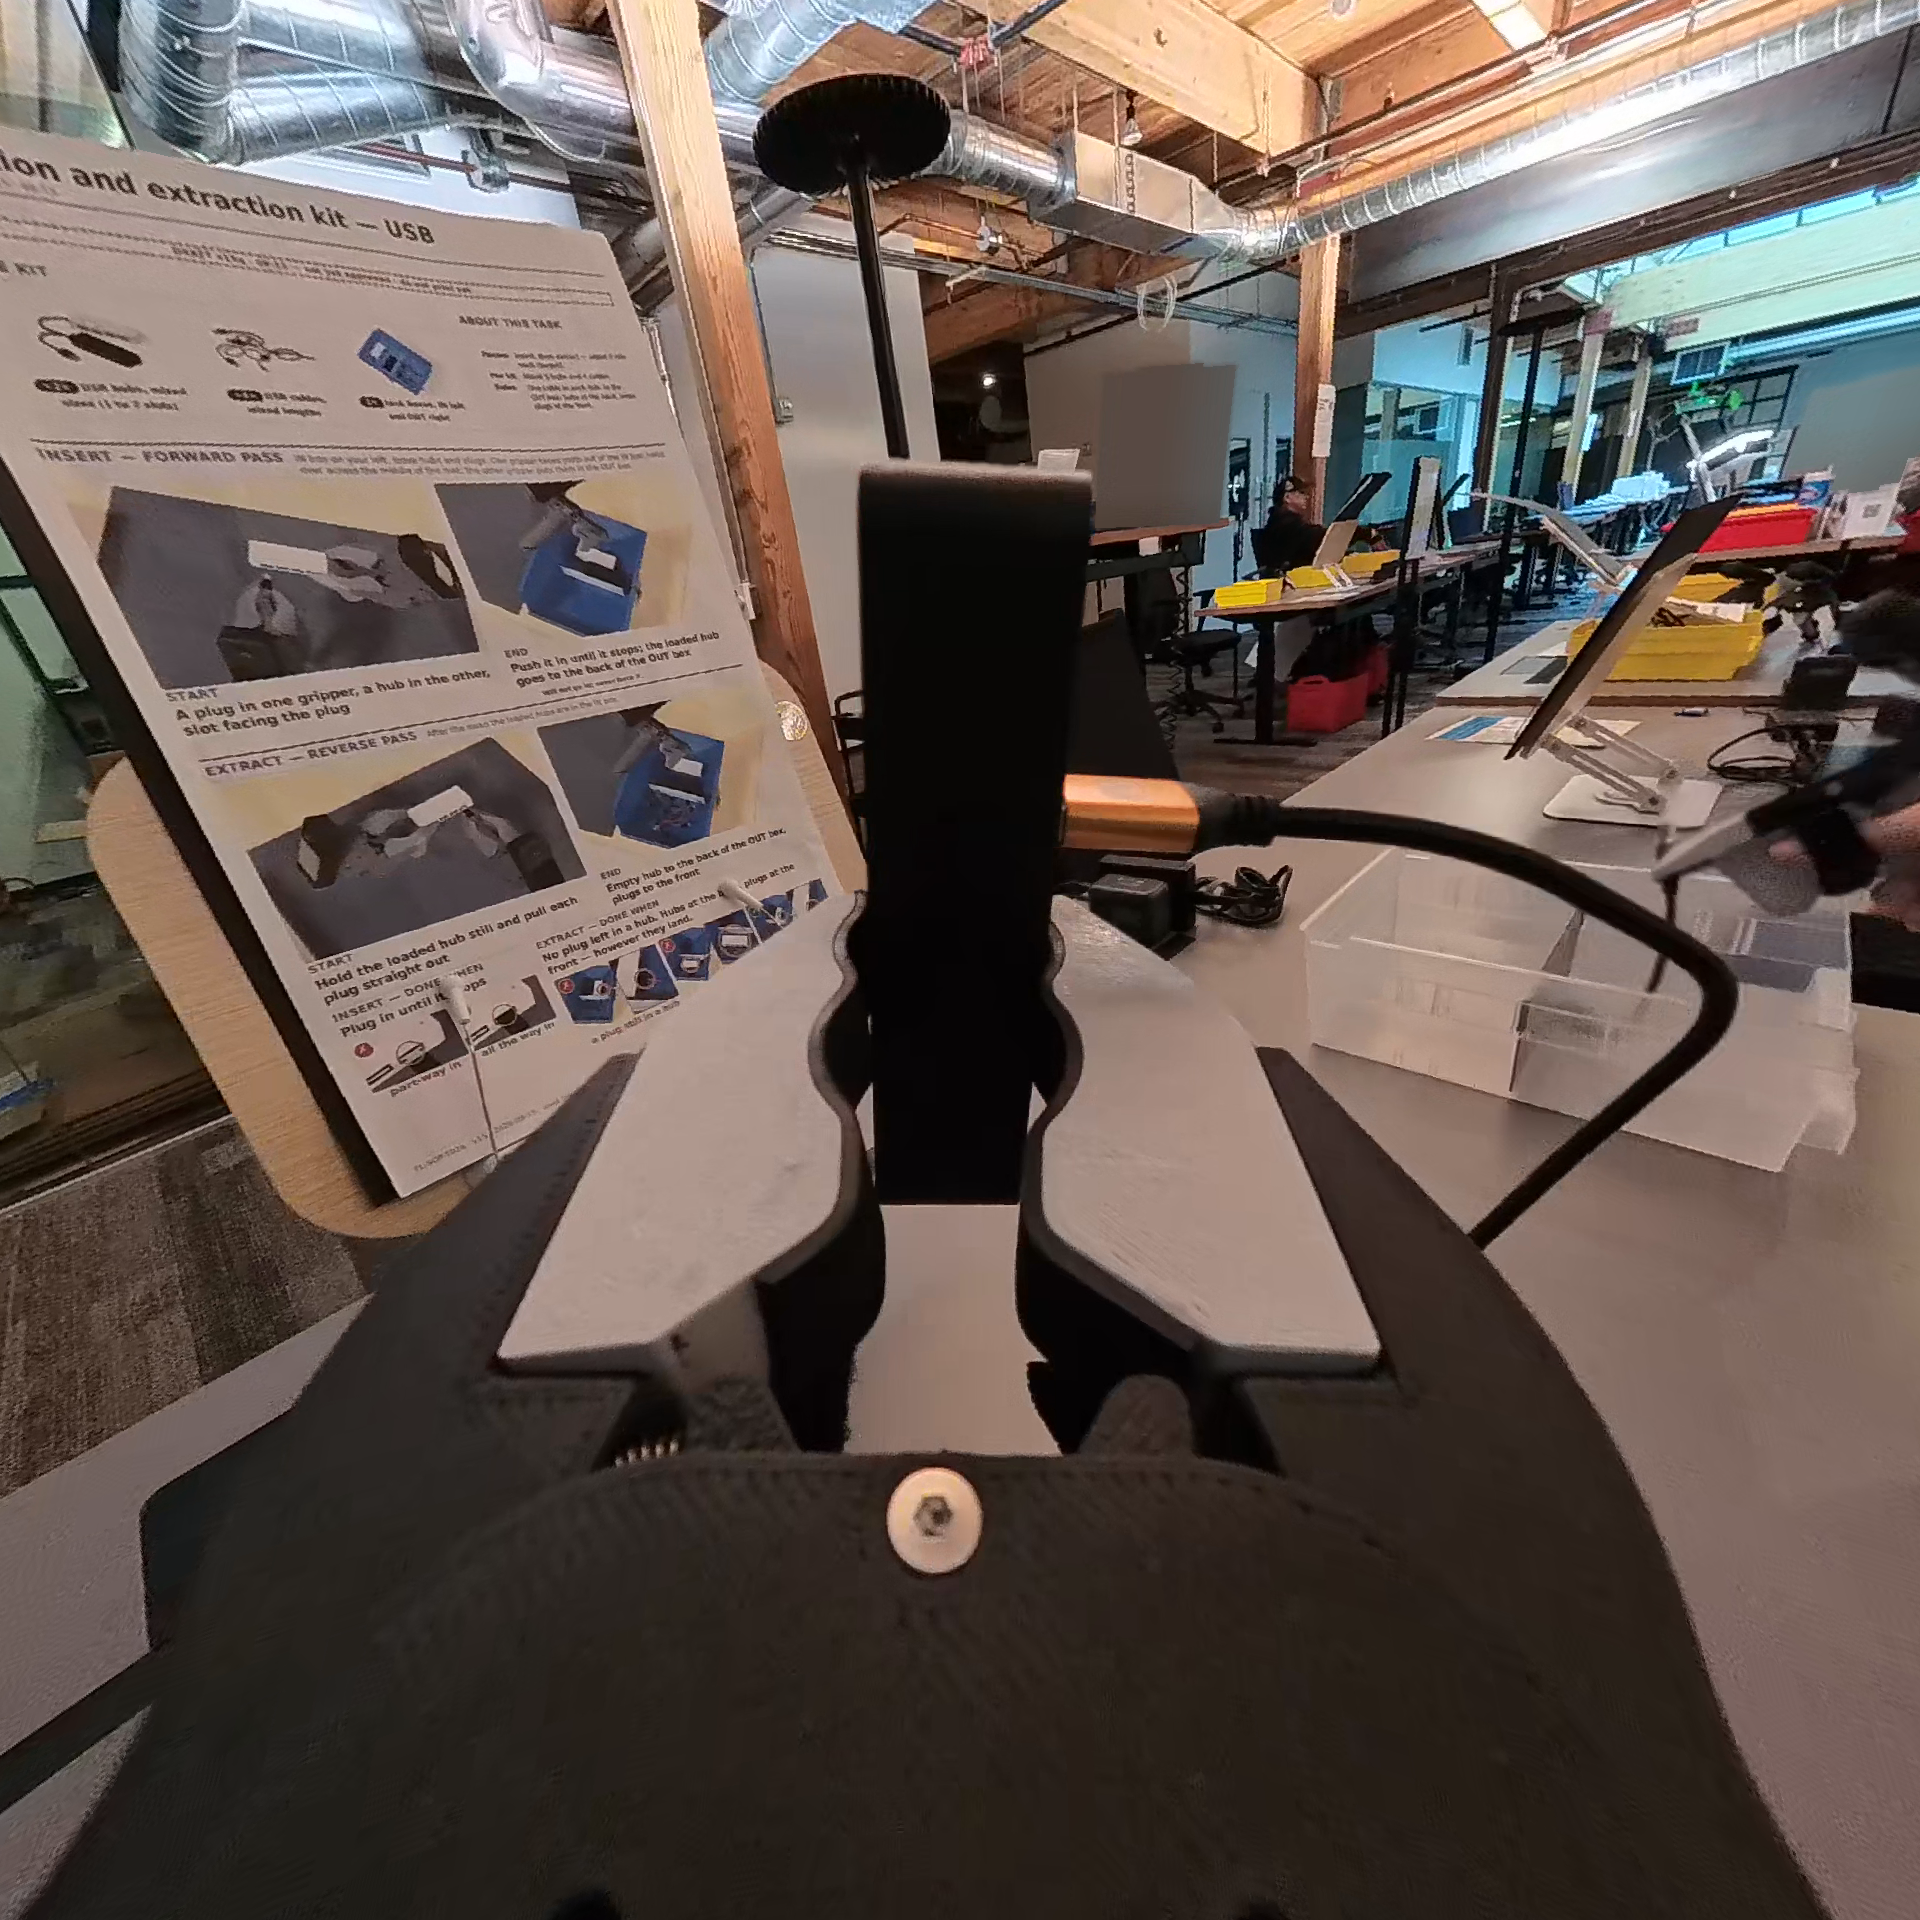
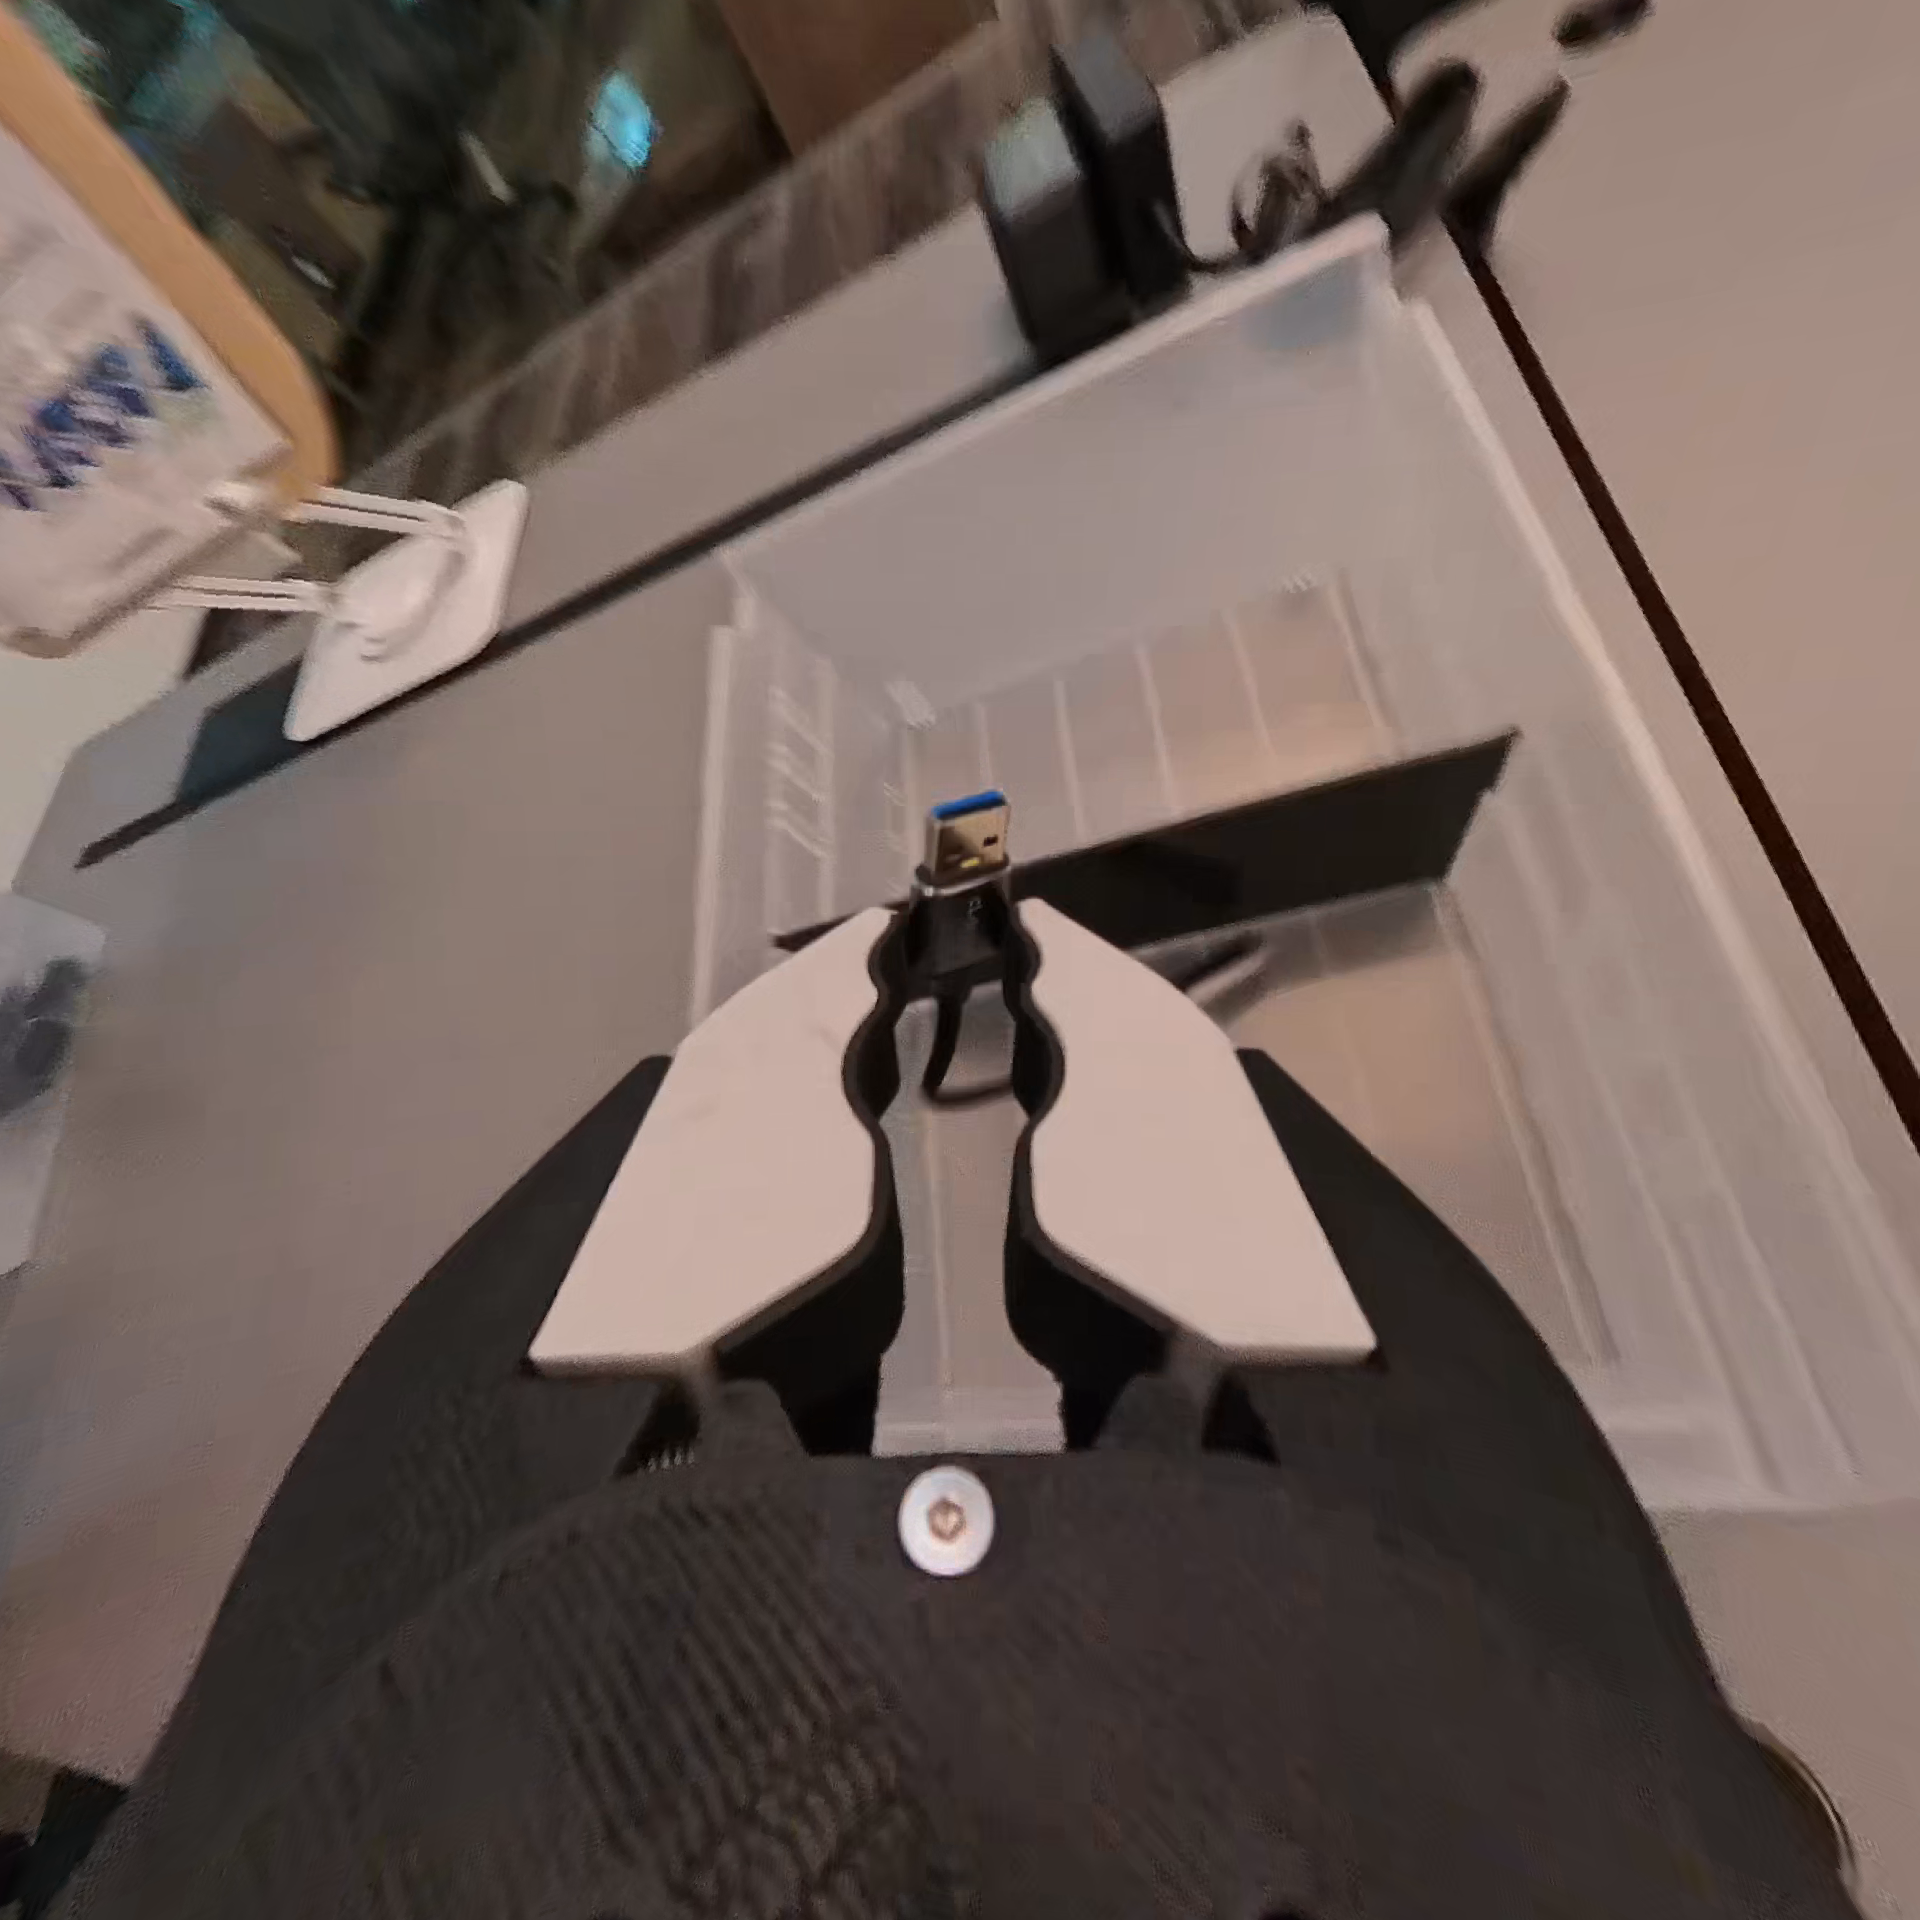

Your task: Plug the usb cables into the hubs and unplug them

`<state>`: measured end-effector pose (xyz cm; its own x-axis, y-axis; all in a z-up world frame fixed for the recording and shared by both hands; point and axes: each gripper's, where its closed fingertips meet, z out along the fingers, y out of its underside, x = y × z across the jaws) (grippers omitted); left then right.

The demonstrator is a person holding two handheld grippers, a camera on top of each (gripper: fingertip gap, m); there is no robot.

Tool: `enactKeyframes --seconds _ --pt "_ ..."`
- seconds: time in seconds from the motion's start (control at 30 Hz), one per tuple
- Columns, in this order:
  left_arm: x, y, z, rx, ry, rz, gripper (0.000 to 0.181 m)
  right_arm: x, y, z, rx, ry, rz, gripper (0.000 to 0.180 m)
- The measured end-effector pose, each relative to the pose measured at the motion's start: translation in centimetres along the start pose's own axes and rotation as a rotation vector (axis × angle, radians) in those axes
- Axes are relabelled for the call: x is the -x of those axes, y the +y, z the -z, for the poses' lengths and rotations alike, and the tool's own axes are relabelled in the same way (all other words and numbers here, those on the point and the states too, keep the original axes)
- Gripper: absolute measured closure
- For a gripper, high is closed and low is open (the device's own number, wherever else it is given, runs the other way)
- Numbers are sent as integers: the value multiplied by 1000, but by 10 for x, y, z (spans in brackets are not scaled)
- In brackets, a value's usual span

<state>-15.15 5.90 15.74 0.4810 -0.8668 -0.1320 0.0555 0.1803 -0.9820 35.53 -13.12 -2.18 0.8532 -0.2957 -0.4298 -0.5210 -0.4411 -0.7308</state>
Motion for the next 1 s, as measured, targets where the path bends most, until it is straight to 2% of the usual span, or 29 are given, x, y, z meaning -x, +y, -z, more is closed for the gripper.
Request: enactKeyframes --seconds 0.1,0.4,0.57,0.7,0.8,0.83,0.9,1.0 --pt "0 -3 2 -6 1 -2 155 -25 14 -10 74 101 -38 165" --pt "1 -7 6 -21 3 9 155 -16 39 -27 213 11 -71 165" --pt "0 -6 6 -16 5 4 156 -14 35 -19 194 12 -121 143" --pt "-2 -3 2 -7 7 4 155 -2 -4 12 -12 90 -38 133" --pt "-3 1 -2 -3 11 9 155 29 -50 43 -252 99 114 133" --pt "-4 2 -3 -3 18 16 156 48 -71 57 -380 83 200 134" --pt "-7 6 -8 -1 30 33 156 98 -106 88 -665 9 360 134" --pt "-11 14 -16 8 37 39 155 191 -118 125 -949 -237 528 134"
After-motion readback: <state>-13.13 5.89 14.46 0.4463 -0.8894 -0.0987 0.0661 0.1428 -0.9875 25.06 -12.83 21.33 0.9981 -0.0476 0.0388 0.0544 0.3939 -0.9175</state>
